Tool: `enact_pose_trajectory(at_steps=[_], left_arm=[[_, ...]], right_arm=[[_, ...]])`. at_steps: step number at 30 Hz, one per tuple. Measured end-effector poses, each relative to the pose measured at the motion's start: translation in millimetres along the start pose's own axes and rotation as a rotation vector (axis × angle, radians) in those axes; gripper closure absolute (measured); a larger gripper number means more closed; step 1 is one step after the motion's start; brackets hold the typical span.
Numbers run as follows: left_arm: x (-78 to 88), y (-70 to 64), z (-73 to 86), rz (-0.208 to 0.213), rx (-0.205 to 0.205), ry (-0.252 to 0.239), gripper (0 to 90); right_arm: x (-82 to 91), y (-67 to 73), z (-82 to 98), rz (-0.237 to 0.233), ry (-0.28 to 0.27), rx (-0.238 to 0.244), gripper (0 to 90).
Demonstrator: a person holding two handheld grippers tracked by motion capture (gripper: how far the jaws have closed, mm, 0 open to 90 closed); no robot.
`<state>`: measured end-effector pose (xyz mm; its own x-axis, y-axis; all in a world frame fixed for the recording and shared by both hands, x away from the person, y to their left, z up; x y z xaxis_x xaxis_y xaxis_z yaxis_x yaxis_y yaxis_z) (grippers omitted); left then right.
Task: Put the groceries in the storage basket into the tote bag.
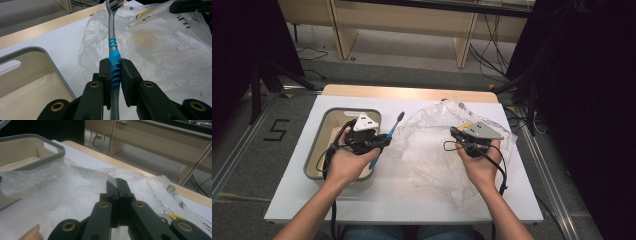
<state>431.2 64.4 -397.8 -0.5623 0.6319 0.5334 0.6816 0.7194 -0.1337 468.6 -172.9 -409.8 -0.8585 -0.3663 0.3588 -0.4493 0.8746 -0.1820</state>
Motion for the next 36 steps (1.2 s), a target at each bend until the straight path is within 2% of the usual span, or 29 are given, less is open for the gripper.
enact_pose_trajectory(at_steps=[15, 36], left_arm=[[-7.1, -16.0, -0.7, 0.031, -0.029, 0.002, 79.1], [-22.6, -38.9, 4.0, 0.069, -0.068, 0.033, 79.1]], right_arm=[[0.1, 0.3, 0.0, -0.002, 0.001, 0.0, 90.0], [0.1, 0.2, -0.4, -0.001, -0.002, -0.002, 90.0]])
Point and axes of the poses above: each handheld gripper's, and its own axes: x roughly backward along the jaws, z roughly out of its underside, y roughly to its left, the point moved 8 cm from there along -x, roughly forward along the jaws, and after that the axes turned 7 degrees about z, right-handed, at the moved point
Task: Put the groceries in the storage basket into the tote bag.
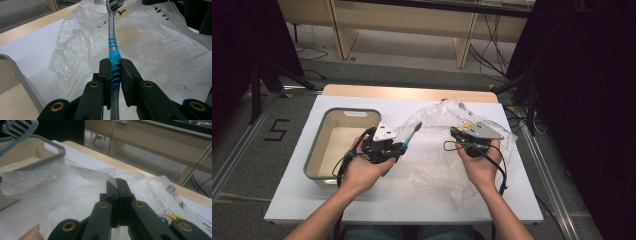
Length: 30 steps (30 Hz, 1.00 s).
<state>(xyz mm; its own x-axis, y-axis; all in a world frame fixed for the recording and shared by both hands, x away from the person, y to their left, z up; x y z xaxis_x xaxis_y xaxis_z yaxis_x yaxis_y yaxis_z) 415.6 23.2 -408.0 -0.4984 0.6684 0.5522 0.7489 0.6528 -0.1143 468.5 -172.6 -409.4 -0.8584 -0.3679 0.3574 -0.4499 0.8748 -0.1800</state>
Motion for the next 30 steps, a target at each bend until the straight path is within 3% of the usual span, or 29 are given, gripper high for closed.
enact_pose_trajectory(at_steps=[30], left_arm=[[-46.4, -21.2, 8.1, 0.03, -0.027, 0.096, 79.1]], right_arm=[[1.6, 1.8, -2.3, -0.009, -0.006, -0.002, 90.0]])
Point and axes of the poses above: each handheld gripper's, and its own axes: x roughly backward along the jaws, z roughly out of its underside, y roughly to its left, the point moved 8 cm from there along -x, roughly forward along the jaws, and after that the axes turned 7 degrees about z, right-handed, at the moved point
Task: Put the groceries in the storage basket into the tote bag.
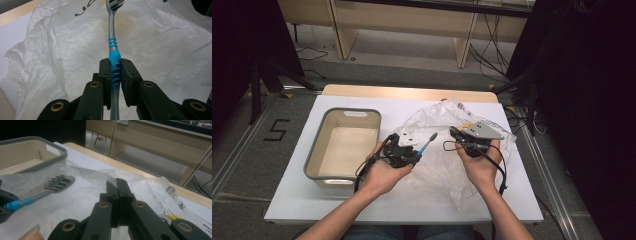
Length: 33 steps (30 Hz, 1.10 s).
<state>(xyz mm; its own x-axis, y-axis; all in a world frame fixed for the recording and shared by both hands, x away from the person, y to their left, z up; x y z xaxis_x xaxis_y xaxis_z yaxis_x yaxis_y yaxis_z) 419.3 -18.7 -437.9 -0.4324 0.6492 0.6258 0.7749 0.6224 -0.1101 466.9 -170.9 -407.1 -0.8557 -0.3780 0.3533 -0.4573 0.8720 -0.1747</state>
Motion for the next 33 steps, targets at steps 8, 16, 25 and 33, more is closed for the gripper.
enact_pose_trajectory(at_steps=[8, 16, 25, 33], left_arm=[[-13.0, 0.8, -1.8, -0.004, -0.001, 0.021, 79.1], [-21.2, 1.9, -2.1, -0.006, -0.001, 0.037, 79.1], [-33.6, 0.1, -1.7, 0.001, 0.002, 0.066, 79.1], [-47.1, 2.5, -6.8, 0.005, 0.036, 0.073, 79.1]], right_arm=[[0.9, 0.0, -0.8, -0.002, -0.003, 0.0, 90.0], [1.0, 0.5, -1.1, -0.002, -0.005, 0.0, 90.0], [1.8, 0.7, -2.7, -0.004, -0.01, -0.003, 90.0], [2.2, 2.8, -3.5, -0.011, -0.014, 0.0, 90.0]])
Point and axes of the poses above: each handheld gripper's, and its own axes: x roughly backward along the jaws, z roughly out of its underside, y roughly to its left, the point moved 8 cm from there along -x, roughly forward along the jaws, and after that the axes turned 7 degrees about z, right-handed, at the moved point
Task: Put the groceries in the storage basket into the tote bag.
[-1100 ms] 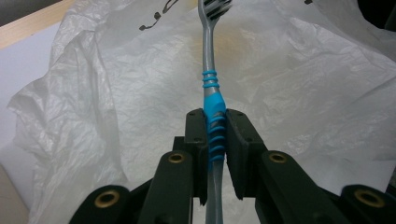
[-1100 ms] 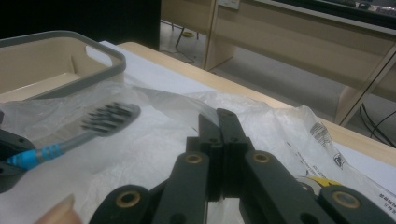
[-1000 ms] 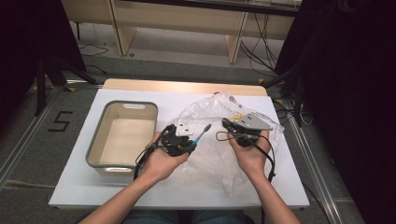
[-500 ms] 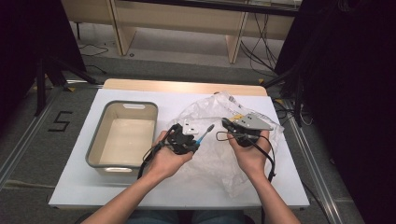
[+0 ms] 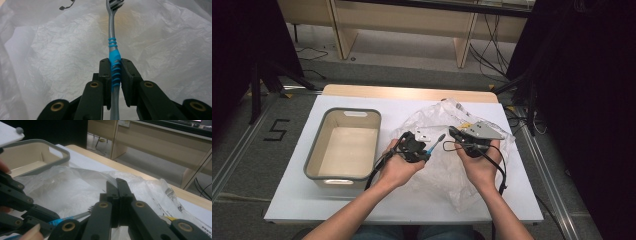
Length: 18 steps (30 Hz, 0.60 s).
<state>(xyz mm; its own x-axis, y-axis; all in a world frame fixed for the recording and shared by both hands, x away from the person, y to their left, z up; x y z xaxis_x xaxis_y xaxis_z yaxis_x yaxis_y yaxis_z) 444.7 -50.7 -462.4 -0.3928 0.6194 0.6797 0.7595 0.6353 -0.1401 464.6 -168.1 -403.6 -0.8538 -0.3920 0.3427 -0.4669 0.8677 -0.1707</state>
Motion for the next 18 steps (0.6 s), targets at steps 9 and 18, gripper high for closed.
enact_pose_trajectory(at_steps=[9, 18], left_arm=[[-12.7, 3.3, -7.4, -0.014, 0.01, -0.003, 79.0], [-19.5, 7.2, -12.9, -0.037, -0.001, -0.042, 79.0]], right_arm=[[-0.3, 1.4, 0.4, -0.007, 0.002, 0.001, 90.0], [-0.6, 2.1, 0.7, -0.01, 0.004, 0.002, 90.0]])
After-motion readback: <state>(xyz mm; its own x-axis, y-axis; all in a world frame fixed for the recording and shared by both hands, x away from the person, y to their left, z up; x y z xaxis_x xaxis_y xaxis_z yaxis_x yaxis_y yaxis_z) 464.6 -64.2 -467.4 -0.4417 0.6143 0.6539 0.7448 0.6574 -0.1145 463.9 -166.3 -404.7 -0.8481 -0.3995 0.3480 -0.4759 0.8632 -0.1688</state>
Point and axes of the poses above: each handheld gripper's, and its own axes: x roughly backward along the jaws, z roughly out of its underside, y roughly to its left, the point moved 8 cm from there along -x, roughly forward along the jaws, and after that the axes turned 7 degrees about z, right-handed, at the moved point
